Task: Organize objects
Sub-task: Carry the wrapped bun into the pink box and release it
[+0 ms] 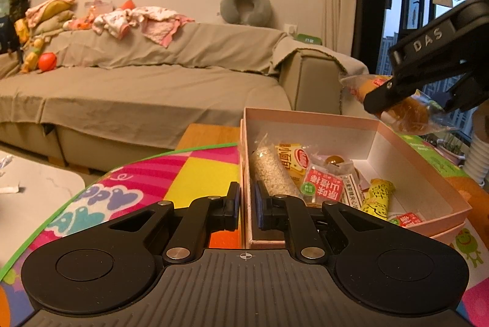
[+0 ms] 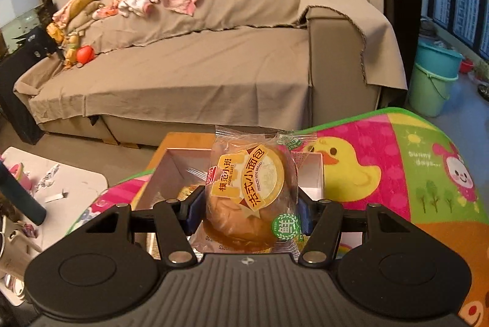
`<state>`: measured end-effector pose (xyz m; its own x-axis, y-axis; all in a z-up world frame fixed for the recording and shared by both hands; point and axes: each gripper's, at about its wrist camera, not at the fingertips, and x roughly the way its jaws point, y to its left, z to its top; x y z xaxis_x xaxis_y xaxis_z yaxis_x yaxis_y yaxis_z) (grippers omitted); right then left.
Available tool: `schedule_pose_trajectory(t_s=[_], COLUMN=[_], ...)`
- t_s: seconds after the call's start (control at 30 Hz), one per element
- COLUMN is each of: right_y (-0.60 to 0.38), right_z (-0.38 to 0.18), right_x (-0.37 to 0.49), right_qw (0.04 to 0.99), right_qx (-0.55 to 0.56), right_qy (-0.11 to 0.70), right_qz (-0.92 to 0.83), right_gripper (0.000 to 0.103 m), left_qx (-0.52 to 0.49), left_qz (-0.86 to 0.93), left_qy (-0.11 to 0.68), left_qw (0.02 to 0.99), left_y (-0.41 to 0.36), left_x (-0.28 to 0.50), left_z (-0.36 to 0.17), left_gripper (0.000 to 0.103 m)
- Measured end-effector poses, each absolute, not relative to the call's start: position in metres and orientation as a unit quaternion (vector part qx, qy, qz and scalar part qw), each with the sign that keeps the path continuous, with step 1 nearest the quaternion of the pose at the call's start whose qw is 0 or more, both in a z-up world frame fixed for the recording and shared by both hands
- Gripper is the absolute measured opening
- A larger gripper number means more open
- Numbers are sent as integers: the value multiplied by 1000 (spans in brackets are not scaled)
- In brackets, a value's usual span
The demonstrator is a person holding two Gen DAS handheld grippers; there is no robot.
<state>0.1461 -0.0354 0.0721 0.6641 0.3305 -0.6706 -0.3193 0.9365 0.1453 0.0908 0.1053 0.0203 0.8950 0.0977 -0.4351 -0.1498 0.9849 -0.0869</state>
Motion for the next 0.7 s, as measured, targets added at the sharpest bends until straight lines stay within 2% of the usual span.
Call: schedule_pose_trajectory(t_s=[0.47, 0.7], right_y=[-37, -52], right_z=[61, 64], right_x=[154, 129], right_qw=[916, 915], right_qx=[1, -26], right_qy=[362, 357], right_qz=[170, 186], right_gripper=[62, 62], left_qx=[-59, -60], left_qz=[63, 63], left_qy=[220, 220], left_qw=[972, 972], left_y=[105, 105], left_x=[91, 91], left_z=[20, 20], left_gripper=[13, 13])
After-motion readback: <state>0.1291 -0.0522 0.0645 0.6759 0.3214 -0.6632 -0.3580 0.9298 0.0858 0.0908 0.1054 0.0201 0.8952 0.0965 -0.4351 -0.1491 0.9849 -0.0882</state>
